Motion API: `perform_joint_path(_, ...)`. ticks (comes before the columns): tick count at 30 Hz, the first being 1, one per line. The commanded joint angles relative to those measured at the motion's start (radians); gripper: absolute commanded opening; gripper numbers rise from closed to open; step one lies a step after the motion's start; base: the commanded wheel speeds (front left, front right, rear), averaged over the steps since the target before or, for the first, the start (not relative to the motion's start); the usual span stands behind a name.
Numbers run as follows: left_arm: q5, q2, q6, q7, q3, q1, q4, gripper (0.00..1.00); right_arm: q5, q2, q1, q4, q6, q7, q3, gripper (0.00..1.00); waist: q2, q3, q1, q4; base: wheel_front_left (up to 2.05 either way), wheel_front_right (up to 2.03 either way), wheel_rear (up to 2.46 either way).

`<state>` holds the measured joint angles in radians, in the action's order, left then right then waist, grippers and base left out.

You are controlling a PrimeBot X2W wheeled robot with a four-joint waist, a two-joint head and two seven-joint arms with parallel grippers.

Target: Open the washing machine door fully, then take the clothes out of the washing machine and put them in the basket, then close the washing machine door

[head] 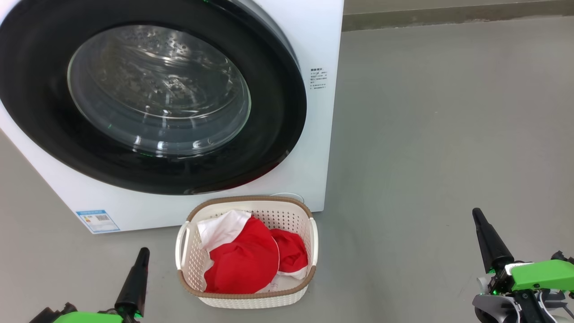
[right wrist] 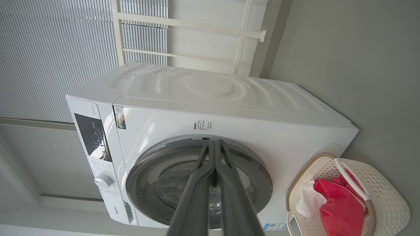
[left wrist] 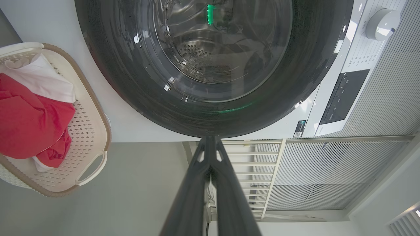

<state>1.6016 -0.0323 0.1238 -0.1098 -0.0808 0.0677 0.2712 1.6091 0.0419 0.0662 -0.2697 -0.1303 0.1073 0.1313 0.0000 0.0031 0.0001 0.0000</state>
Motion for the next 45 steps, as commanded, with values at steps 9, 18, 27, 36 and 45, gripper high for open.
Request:
perform_joint_path(9,0.007,-0.018,0.007,-0.003,-0.033,0.040,-0.026,0.00,-0.001,0.008,0.042,0.025,0.000,0.007,-0.016,0.00,0.0000,0.000,-0.0001,0.000,0.00,0.00,0.00)
perform_joint_path(18,0.007,-0.018,0.007,-0.003,-0.033,0.040,-0.026,0.00,-0.001,0.008,0.042,0.025,0.000,0.007,-0.016,0.00,0.0000,0.000,-0.0001,0.000,0.00,0.00,0.00)
perform_joint_path(27,0.007,-0.018,0.007,-0.003,-0.033,0.040,-0.026,0.00,-0.001,0.008,0.042,0.025,0.000,0.007,-0.016,0.00,0.0000,0.000,-0.0001,0.000,0.00,0.00,0.00)
perform_joint_path(36,0.007,-0.018,0.007,-0.003,-0.033,0.040,-0.026,0.00,-0.001,0.008,0.042,0.025,0.000,0.007,-0.016,0.00,0.0000,0.000,-0.0001,0.000,0.00,0.00,0.00)
perform_joint_path(45,0.007,-0.018,0.007,-0.003,-0.033,0.040,-0.026,0.00,-0.001,0.008,0.042,0.025,0.000,0.007,-0.016,0.00,0.0000,0.000,-0.0001,0.000,0.00,0.00,0.00)
